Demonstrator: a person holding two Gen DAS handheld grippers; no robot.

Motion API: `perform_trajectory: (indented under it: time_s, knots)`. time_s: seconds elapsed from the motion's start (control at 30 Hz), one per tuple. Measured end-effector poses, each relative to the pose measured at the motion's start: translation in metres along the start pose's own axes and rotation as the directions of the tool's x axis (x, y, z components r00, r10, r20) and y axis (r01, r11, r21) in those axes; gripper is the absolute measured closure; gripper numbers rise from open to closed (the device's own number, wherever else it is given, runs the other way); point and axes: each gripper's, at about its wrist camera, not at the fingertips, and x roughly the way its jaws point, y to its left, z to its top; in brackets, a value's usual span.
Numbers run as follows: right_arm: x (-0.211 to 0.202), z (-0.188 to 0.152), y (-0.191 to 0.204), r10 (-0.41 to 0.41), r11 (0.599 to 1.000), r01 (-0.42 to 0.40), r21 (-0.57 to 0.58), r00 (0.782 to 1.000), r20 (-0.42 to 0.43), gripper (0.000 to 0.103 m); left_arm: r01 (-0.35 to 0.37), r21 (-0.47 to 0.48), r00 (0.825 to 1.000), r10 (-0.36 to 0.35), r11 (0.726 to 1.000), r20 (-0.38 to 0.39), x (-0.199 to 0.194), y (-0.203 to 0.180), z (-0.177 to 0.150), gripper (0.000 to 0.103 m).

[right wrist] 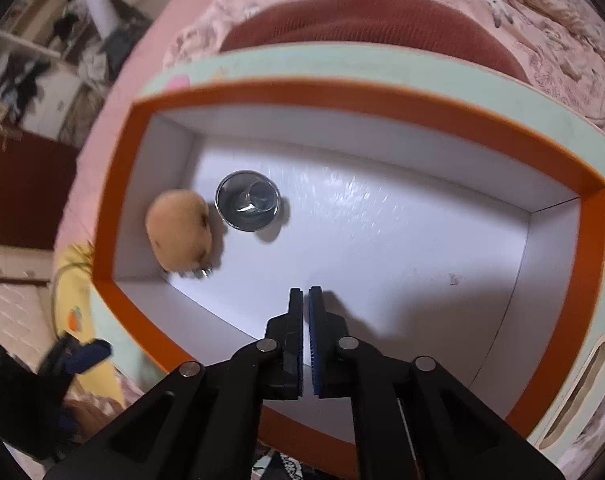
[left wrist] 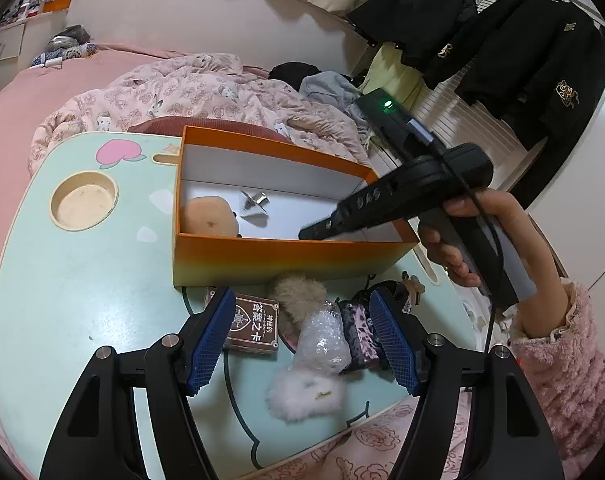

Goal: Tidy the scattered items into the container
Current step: 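Reach into the box and grasp the silver metal cup with the right tool, then lift the silver cup out and set it on the table, right tool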

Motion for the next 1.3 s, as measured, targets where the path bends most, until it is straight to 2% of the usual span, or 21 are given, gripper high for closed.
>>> perform_trajectory:
  time_s: [0.03,0.07,0.1,0.13,0.17,0.3,0.43,0.53,0.57,0.7,0.8,0.93,1.03,1.1,1.2,1.3]
  knots:
    - [-0.006,0.002,0.001,-0.001,1.0,0.001,0.004,1.0,0.03,0.093,0.005,-0.002,1.0,-0.005,1.0,0.001,0.0,0.0,0.0,0.033]
    - [-0.012,0.003,0.003,-0.002,1.0,0.001,0.004,0.998,0.063,0.075,0.01,-0.005,1.0,-0.01,1.0,0.003,0.0,0.0,0.0,0.033]
    - [-0.018,0.004,0.007,0.011,1.0,-0.012,0.003,0.995,0.095,0.051,0.014,-0.006,1.0,-0.014,1.0,0.004,0.0,0.0,0.0,0.033]
    - [-0.021,0.007,0.01,0.034,0.999,-0.035,0.006,0.991,0.126,0.042,0.017,-0.007,1.0,-0.016,1.0,0.003,0.0,0.0,0.0,0.033]
    - [-0.023,0.009,0.014,0.056,0.998,-0.059,0.013,0.987,0.153,0.038,0.019,-0.009,1.0,-0.019,1.0,0.001,0.001,-0.001,0.0,0.033]
    - [-0.005,0.026,0.033,0.074,0.997,-0.077,0.012,0.986,0.148,0.038,0.019,-0.011,1.0,-0.019,1.0,-0.009,0.003,-0.001,-0.001,0.033]
    - [0.018,0.036,0.044,0.01,1.0,-0.014,0.024,0.991,0.135,0.042,0.02,-0.01,1.0,-0.02,1.0,-0.006,0.002,-0.003,-0.002,0.033]
    - [0.018,0.041,0.047,-0.013,1.0,0.012,0.004,0.991,0.131,0.053,0.023,-0.012,1.0,-0.023,1.0,-0.001,0.0,-0.003,-0.002,0.033]
    - [0.019,0.041,0.047,-0.023,1.0,0.024,-0.006,0.992,0.123,0.068,0.022,-0.013,1.0,-0.022,1.0,-0.001,0.0,-0.002,-0.002,0.033]
    - [0.02,0.04,0.037,0.011,1.0,-0.012,0.007,0.995,0.097,0.068,0.026,-0.014,1.0,-0.026,1.0,0.003,-0.001,-0.001,-0.002,0.033]
    - [0.004,0.032,0.027,0.032,0.999,-0.037,0.027,0.984,0.176,0.068,0.024,-0.017,1.0,-0.024,1.0,0.005,-0.001,0.0,-0.001,0.033]
    - [-0.037,-0.001,0.026,0.099,0.994,-0.105,0.004,0.945,0.311,0.068,0.015,-0.021,1.0,-0.015,1.0,0.007,-0.003,0.002,0.0,0.033]
    - [-0.065,-0.046,0.027,0.14,0.99,-0.132,-0.048,0.907,0.397,0.068,0.008,-0.026,1.0,-0.007,1.0,0.016,-0.006,0.006,0.001,0.033]
    - [-0.074,-0.075,0.023,0.169,0.986,-0.156,-0.064,0.889,0.426,0.068,-0.002,-0.034,1.0,0.002,0.999,0.021,-0.007,0.01,0.003,0.033]
    - [-0.073,-0.114,0.012,0.186,0.982,-0.173,-0.07,0.879,0.438,0.067,-0.007,-0.051,0.999,0.009,0.999,0.032,-0.009,0.017,0.006,0.033]
    - [-0.065,-0.139,0.002,0.158,0.987,-0.148,-0.056,0.88,0.448,0.067,-0.011,-0.061,0.999,0.013,0.998,0.038,-0.011,0.02,0.008,0.033]
